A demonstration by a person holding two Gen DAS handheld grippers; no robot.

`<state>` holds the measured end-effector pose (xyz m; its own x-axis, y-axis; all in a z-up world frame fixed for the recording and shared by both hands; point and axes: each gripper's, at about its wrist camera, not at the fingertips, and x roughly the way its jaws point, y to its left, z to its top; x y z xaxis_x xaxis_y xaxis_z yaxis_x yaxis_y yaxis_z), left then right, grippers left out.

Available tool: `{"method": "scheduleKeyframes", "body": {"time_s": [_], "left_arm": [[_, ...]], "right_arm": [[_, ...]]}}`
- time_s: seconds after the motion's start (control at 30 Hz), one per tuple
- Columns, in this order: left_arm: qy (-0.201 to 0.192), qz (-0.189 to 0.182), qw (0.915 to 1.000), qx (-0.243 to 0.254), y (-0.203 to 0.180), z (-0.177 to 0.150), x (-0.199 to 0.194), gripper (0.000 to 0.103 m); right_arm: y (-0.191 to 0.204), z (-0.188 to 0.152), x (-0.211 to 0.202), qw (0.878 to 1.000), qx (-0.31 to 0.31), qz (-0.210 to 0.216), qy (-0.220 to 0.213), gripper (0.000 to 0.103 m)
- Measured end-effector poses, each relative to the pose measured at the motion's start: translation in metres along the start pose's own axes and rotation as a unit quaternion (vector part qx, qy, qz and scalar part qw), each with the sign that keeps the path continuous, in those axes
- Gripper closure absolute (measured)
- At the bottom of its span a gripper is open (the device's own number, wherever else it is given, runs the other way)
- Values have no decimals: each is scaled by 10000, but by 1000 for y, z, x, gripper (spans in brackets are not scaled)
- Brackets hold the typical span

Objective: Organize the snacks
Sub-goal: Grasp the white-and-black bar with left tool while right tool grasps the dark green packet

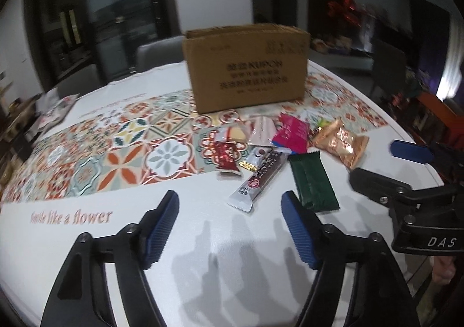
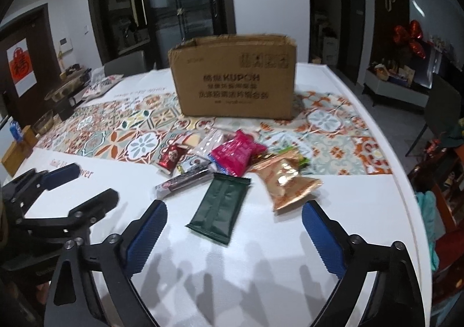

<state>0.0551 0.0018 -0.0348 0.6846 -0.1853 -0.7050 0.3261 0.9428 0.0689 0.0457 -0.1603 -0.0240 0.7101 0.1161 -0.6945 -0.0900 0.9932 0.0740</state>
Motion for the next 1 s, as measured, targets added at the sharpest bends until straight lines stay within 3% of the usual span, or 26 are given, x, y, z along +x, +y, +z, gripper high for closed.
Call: {"method": "scheduleKeyframes", "body": {"time_s": [0.33,0.57,0.7,1.0], "left_arm": [[595,-869,9940,296,14,9,55,60],[829,-1211,9881,458,14,14,75,64],[879,-1419,9842,590,10,19,82,71],[1126,-1716,9770,582,6,24,102,75]], "right_arm": [[7,9,66,9948,314,352,906,29],[9,10,99,9886,421,382,1393,35],[6,11,108,9864,525,383,1509,36],[6,19,119,9884,273,135,1486,42]]}}
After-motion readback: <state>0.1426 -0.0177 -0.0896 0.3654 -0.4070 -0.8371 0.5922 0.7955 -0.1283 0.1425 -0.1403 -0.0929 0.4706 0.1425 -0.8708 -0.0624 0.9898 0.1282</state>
